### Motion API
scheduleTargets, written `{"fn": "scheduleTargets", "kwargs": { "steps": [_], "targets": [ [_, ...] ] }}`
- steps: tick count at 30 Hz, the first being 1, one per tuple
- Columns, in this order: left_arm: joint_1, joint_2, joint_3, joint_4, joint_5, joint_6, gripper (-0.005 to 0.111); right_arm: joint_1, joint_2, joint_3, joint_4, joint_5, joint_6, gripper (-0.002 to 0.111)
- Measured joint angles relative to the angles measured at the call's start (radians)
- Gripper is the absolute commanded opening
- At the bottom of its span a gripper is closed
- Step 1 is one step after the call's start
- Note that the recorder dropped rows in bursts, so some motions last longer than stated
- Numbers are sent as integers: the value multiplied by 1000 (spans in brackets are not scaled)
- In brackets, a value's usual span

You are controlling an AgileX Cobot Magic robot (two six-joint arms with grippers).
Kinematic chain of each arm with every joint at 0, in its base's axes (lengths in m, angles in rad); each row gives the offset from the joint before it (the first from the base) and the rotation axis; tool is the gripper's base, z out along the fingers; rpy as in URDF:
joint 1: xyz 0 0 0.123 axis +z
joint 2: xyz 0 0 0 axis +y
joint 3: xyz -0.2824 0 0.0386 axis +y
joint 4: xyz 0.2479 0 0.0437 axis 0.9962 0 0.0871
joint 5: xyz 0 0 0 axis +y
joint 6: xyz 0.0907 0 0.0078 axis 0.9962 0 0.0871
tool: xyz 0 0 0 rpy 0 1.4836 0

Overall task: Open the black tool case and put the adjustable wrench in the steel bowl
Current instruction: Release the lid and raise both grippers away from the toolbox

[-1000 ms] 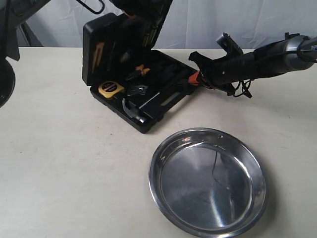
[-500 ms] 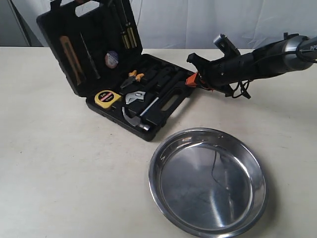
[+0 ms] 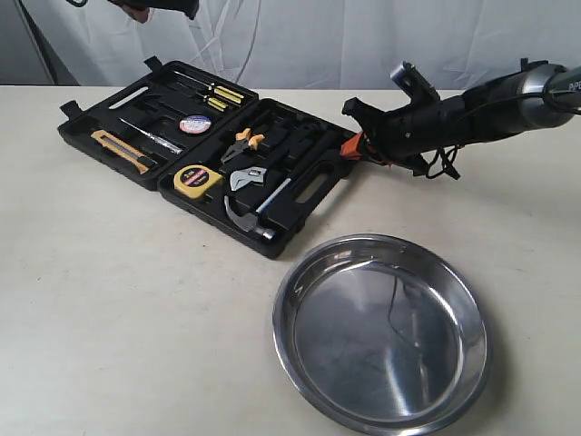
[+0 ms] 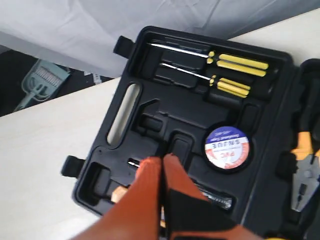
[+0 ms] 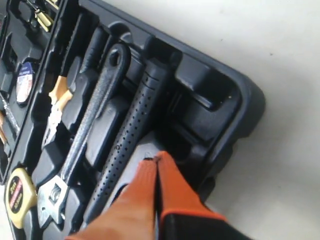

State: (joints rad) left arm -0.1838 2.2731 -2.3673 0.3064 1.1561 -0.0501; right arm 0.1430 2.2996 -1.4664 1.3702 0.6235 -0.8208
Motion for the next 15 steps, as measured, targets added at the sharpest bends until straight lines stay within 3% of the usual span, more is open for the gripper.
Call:
{"fn": "scheduleTargets", "kwargs": {
  "steps": [9, 15],
  "targets": [
    [0, 0, 19, -254, -62, -16, 0, 0, -19, -186, -566, 64, 346, -1],
    [0, 0, 95, -411, -69, 61, 0, 0, -114, -208, -673, 64, 394, -1]
  ]
}}
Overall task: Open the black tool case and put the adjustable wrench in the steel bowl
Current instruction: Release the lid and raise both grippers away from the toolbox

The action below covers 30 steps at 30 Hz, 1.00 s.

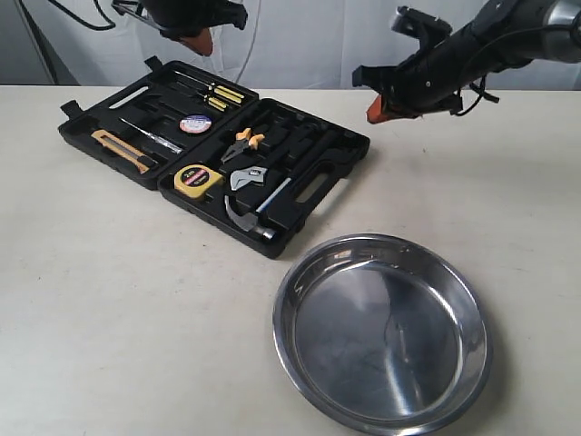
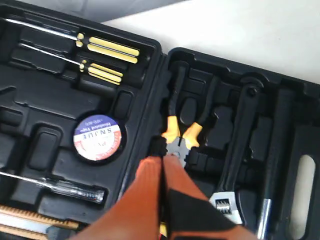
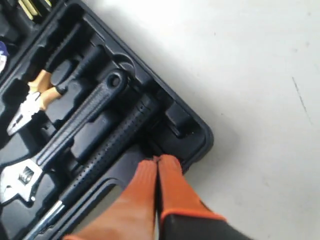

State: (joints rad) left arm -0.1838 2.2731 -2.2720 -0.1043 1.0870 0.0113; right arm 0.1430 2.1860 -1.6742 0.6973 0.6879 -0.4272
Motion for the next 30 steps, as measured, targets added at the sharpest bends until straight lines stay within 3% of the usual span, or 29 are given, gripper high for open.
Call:
{"fn": "scheduleTargets", "kwargs": {
  "steps": [7, 16, 18, 20, 24, 27, 30],
  "targets": [
    [-6, -2, 109, -194, -65, 86, 0, 0, -109, 0, -121, 8, 23, -1],
    [-74, -98, 325, -234, -240, 150, 0, 0, -201, 0, -317, 48, 165, -1],
    [-76, -149, 422, -239, -286, 154, 0, 0, -238, 7, -321, 80, 173, -1],
    [-76, -213, 563, -239, -352, 161, 0, 0, -315, 91, -323, 49, 175, -1],
    [-76, -370, 837, -260, -503, 200, 0, 0, -561, 451, -323, -128, 175, -1],
    [-76, -476, 990, -459, -572, 384, 0, 0, -798, 759, -314, -238, 175, -1],
    [-76, -499, 1038, -741, -497, 721, 0, 0, -993, 978, -296, -288, 175, -1]
  ]
}}
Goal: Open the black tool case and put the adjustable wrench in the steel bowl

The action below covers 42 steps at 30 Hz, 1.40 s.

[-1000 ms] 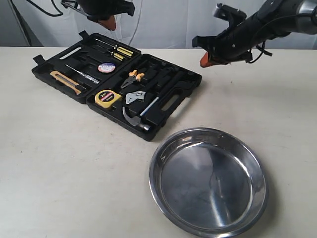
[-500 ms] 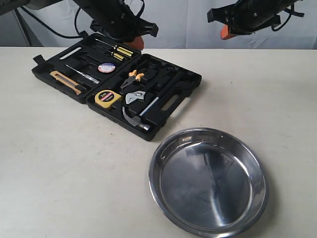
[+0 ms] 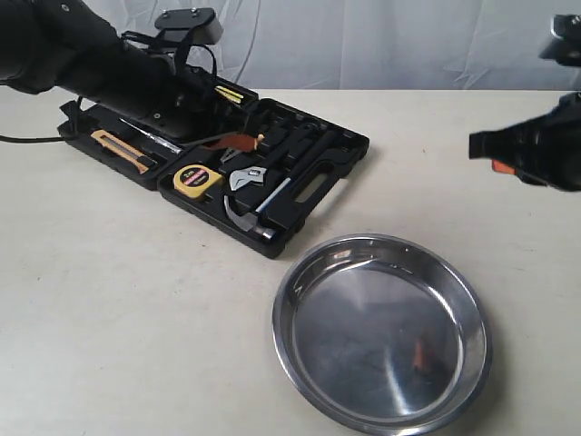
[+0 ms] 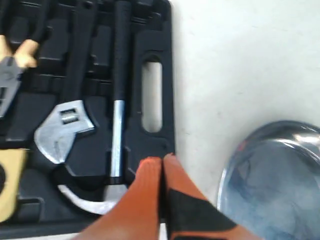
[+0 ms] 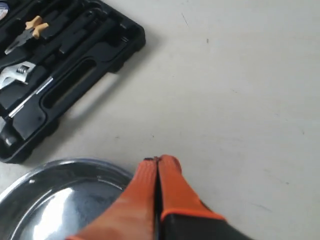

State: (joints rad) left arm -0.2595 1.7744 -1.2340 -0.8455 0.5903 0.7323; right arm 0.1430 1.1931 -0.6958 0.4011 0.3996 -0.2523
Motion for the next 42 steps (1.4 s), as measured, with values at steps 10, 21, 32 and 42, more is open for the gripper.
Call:
{"fn": "scheduleTargets", "kwargs": {
  "steps": [10, 21, 32, 42],
  "targets": [
    [0, 111, -60, -66, 25, 135, 0, 0, -243, 180, 51, -19, 0, -1],
    [0, 323, -361, 53, 27, 377, 0, 0, -247, 181, 53, -21, 0, -1],
    [0, 379, -480, 8, -186, 256, 0, 0, -247, 181, 53, -15, -2, -1],
    [71, 391, -485, 426, -143, -385, 0, 0, -247, 181, 53, -5, -2, -1]
  ]
}}
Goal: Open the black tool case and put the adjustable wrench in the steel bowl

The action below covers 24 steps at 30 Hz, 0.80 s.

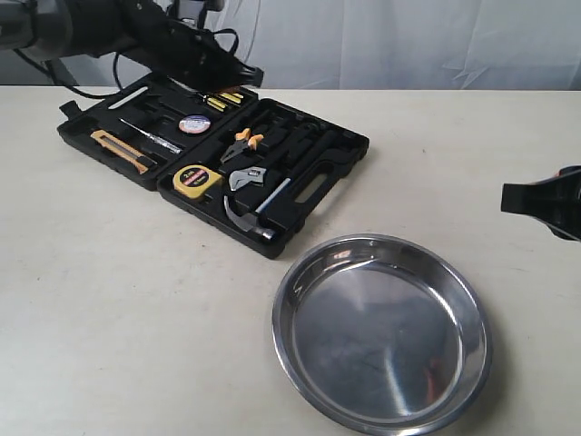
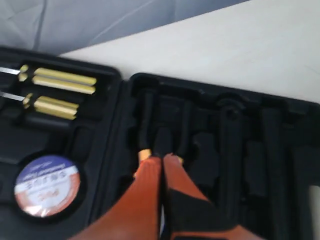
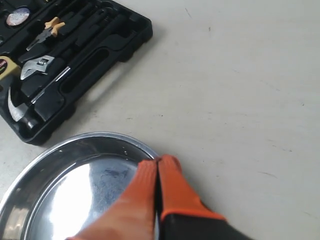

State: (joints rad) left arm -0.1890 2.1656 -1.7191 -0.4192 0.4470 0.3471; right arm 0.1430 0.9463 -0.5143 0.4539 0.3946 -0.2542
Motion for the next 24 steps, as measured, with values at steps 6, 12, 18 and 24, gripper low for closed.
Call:
{"fn": "scheduleTargets", "kwargs": {
  "steps": [6, 12, 18, 24],
  "targets": [
    [59, 2, 0, 235, 162, -242, 0, 0, 0, 0, 0, 4, 0, -1],
    [68, 2, 0, 301, 389, -263, 0, 0, 0, 0, 0, 4, 0, -1],
    [68, 2, -2, 152, 563, -109, 0, 0, 0, 0, 0, 4, 0, -1],
    [4, 2, -2, -43, 620, 57, 0, 0, 0, 0, 0, 4, 0, -1]
  ]
}}
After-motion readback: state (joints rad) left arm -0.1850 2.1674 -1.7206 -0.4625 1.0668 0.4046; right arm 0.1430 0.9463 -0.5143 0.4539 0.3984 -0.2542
